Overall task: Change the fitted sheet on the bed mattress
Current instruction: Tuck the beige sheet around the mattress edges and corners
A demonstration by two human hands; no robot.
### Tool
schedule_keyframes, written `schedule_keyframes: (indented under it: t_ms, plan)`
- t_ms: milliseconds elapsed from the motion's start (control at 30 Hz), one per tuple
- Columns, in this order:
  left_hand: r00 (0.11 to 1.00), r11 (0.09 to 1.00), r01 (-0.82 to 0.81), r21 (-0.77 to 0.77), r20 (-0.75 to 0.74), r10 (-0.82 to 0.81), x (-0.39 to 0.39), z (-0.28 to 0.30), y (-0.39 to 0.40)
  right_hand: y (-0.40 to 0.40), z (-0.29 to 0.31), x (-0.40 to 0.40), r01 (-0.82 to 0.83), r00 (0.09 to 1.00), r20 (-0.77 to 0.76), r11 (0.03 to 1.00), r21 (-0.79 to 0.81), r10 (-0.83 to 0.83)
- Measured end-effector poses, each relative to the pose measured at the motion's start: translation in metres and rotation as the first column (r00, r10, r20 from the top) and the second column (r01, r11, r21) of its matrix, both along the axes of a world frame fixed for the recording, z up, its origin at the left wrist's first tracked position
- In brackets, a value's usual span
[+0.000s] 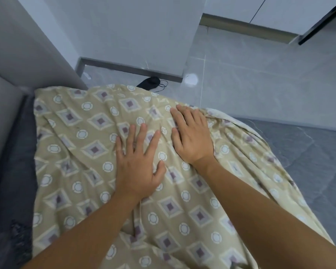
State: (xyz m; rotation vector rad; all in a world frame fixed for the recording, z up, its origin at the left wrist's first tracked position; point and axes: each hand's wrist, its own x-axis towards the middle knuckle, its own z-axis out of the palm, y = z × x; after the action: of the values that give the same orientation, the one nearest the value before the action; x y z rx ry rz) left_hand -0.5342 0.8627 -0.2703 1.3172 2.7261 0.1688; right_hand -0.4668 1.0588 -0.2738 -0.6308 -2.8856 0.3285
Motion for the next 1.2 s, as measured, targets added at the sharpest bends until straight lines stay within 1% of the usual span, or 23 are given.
schedule_keyframes:
  t_ms: [100, 200, 333, 400, 433, 533, 633, 700, 767, 800, 900, 933, 1000, 1067, 1200]
  plan:
    - [1.000, 0.999, -0.010, -0.036, 0.002, 0.010, 0.001, 0.003, 0.000, -0.005, 0.008, -0.001, 0.012, 1.000, 0.003, 1.000, -0.022, -0.012]
    - [1.000, 1.000, -0.015, -0.017, 0.007, 0.015, 0.000, 0.004, -0.003, -0.016, 0.025, 0.029, 0.054, 0.998, -0.016, 0.998, -0.042, -0.054]
    - [1.000, 1.000, -0.026, 0.007, 0.011, 0.026, -0.002, -0.001, -0.001, -0.046, 0.046, 0.158, 0.155, 0.988, 0.011, 0.984, -0.084, -0.155]
    - [0.999, 0.999, -0.032, 0.030, 0.015, 0.031, 0.002, -0.002, -0.002, -0.034, 0.049, 0.209, 0.221, 0.975, 0.000, 0.973, -0.065, -0.221]
    - [0.999, 0.999, -0.032, 0.039, 0.017, 0.031, 0.003, -0.002, -0.002, -0.023, 0.047, 0.222, 0.246, 0.969, 0.003, 0.968, -0.047, -0.246]
    - [0.999, 0.998, -0.047, 0.046, 0.006, 0.047, 0.003, -0.001, -0.001, -0.001, 0.033, 0.225, 0.307, 0.952, -0.002, 0.951, -0.033, -0.307]
    - [0.999, 0.999, -0.042, 0.026, 0.011, 0.042, 0.008, 0.003, 0.003, 0.001, 0.016, 0.224, 0.309, 0.951, -0.011, 0.951, -0.013, -0.309]
    - [0.999, 0.998, -0.053, -0.030, -0.012, 0.053, 0.014, 0.013, 0.001, -0.001, 0.014, 0.229, 0.312, 0.950, 0.009, 0.950, -0.014, -0.312]
    - [0.995, 0.992, -0.105, -0.073, -0.011, 0.104, 0.026, 0.029, 0.010, -0.002, 0.017, 0.230, 0.322, 0.947, 0.013, 0.946, -0.016, -0.322]
    - [0.995, 0.992, -0.095, -0.079, 0.016, 0.097, 0.038, 0.039, 0.023, 0.000, 0.018, 0.228, 0.320, 0.948, 0.009, 0.947, -0.025, -0.320]
    - [0.989, 0.993, 0.115, 0.003, 0.097, -0.115, 0.105, 0.043, 0.067, 0.003, 0.013, 0.229, 0.332, 0.943, 0.011, 0.943, -0.036, -0.332]
    - [0.985, 0.990, 0.139, 0.008, 0.098, -0.139, 0.125, 0.037, 0.076, 0.002, 0.012, 0.230, 0.336, 0.942, 0.012, 0.941, -0.038, -0.336]
    - [0.992, 0.994, 0.111, -0.023, 0.054, -0.110, 0.146, 0.018, 0.082, 0.001, 0.011, 0.231, 0.336, 0.942, 0.009, 0.941, -0.046, -0.336]
    - [0.996, 0.995, 0.094, -0.046, 0.015, -0.093, 0.148, 0.004, 0.082, 0.003, 0.009, 0.230, 0.344, 0.939, -0.003, 0.938, -0.033, -0.344]
    - [0.995, 0.994, 0.103, -0.033, 0.007, -0.103, 0.148, 0.005, 0.085, 0.004, 0.010, 0.231, 0.356, 0.934, 0.035, 0.934, -0.038, -0.355]
